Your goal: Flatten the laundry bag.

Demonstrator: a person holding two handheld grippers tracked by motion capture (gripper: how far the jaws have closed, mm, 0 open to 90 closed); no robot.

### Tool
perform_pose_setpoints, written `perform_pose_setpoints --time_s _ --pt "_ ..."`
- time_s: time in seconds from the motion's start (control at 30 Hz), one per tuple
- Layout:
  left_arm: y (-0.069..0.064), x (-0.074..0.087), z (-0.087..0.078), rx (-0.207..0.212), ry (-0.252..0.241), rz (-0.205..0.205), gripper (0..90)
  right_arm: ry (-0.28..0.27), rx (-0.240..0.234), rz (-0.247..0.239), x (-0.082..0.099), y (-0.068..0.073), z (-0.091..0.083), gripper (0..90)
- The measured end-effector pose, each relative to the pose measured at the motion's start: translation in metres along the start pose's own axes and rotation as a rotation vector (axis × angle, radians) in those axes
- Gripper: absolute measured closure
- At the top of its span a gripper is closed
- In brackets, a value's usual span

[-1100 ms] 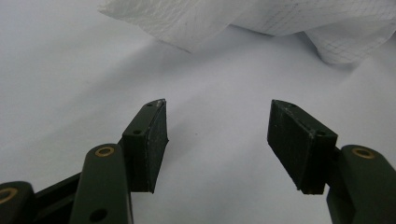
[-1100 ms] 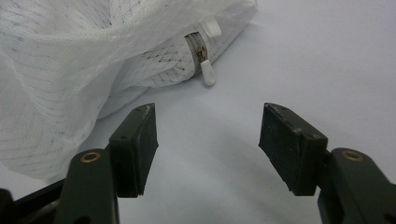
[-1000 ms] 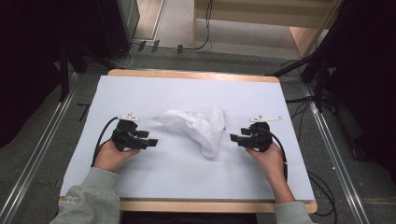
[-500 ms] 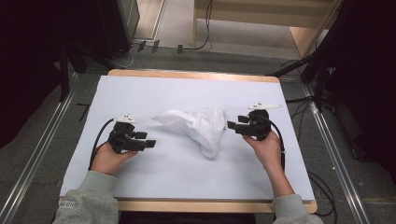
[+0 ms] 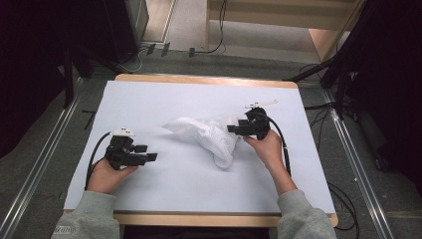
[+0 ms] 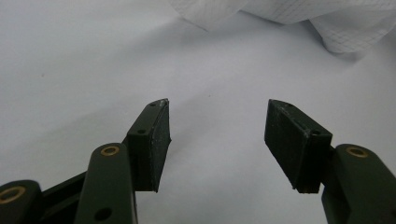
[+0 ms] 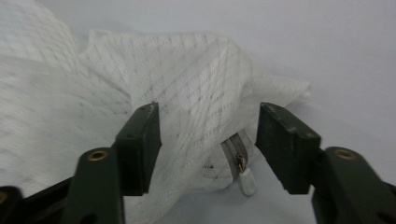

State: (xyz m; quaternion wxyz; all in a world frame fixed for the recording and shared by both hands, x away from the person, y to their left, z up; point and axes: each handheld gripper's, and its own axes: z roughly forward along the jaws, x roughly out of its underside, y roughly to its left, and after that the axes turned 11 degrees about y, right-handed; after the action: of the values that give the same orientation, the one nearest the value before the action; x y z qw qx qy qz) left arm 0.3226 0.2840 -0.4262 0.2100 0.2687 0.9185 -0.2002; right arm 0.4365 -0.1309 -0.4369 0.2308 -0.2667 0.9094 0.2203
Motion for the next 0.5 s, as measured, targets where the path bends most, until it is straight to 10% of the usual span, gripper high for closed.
perform_pose_setpoints --time_s 0.23,0.5 --pt "0.001 0.002 -0.003 -0.004 -0.007 -0.011 42.7 -0.018 -0.063 -0.051 -0.001 0.007 -0.002 89.9" --pt "-0.004 -0.002 -0.009 0.021 -0.034 -0.007 53.0 -0.127 -0.064 -0.186 0.004 0.048 -0.037 90.0"
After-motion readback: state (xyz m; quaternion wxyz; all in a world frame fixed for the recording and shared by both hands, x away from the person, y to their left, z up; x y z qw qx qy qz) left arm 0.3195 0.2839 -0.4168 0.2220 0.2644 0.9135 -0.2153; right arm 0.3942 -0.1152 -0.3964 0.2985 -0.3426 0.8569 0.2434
